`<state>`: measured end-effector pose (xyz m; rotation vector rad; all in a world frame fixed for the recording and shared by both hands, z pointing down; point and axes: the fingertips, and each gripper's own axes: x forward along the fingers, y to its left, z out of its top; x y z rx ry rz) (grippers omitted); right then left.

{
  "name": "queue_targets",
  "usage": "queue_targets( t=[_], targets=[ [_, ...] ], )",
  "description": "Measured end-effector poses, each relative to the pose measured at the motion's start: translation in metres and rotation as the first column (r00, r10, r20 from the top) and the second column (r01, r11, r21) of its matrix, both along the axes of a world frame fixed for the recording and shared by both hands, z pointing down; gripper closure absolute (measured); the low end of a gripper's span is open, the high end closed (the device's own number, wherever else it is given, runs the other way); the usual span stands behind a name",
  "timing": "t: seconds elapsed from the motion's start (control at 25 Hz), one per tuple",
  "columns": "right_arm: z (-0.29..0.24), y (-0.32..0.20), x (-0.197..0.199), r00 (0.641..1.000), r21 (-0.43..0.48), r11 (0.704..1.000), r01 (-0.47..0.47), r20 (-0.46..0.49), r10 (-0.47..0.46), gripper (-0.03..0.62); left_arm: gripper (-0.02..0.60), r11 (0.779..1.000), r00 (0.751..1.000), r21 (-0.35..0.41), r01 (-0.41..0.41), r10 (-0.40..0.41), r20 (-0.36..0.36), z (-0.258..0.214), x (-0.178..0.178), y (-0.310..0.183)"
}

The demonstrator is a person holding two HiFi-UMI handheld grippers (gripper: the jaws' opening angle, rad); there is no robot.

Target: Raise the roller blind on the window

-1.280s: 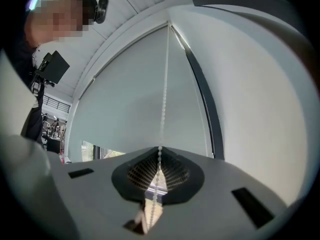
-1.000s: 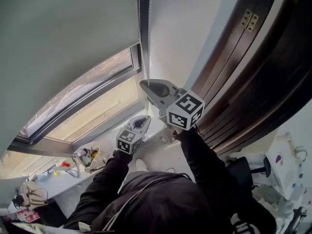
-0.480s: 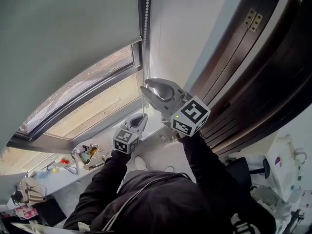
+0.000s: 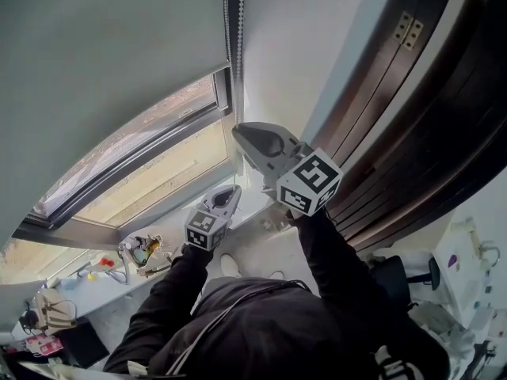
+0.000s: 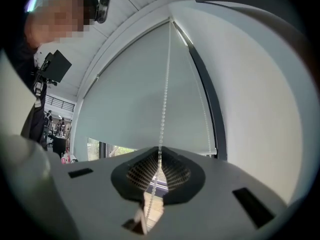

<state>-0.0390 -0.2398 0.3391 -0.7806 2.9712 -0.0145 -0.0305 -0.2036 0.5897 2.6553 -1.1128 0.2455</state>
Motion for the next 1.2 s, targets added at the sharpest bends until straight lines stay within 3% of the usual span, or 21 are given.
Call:
queue_targets(
  t=[0.28,0.4,0.6,0.72,0.88,1.2],
  targets=[
    [0.001,0.004,-0.003,0.995,-0.082,0.994,0.072,0.072,-0.066,0.586,0.569,1.0,1.0,0.001,-0.021,0.021,-0.001,0.001,0.0,0.004],
    [0.004,-0.001,0.003,0.991,-0.13,0.988,0.083,0.111,-0.069,0.588,0.459,0.999,0.998,0.02,-0.05,0.051,-0.043,-0.011,-0.003,0.01],
    [0.009,-0.007,0.009,0.993,-0.156,0.985,0.08,0.103,-0.064,0.588,0.407,0.993,0.988,0.115,0.012,0.006,-0.154,-0.072,-0.027,0.003],
    [0.02,-0.009,0.011,0.997,-0.167,0.984,0.064,0.063,-0.054,0.589,0.39,0.986,0.983,0.155,0.057,-0.028,-0.18,-0.119,-0.039,-0.01],
    [0.066,-0.01,0.007,0.999,-0.226,0.973,0.044,-0.019,-0.049,0.589,0.383,0.961,0.984,0.271,0.05,-0.001,-0.178,-0.174,-0.041,-0.023],
    [0.145,0.002,0.003,0.987,-0.313,0.95,0.024,-0.143,-0.072,0.589,0.383,0.924,0.987,0.381,0.02,0.043,-0.156,-0.242,-0.013,-0.034]
  ],
)
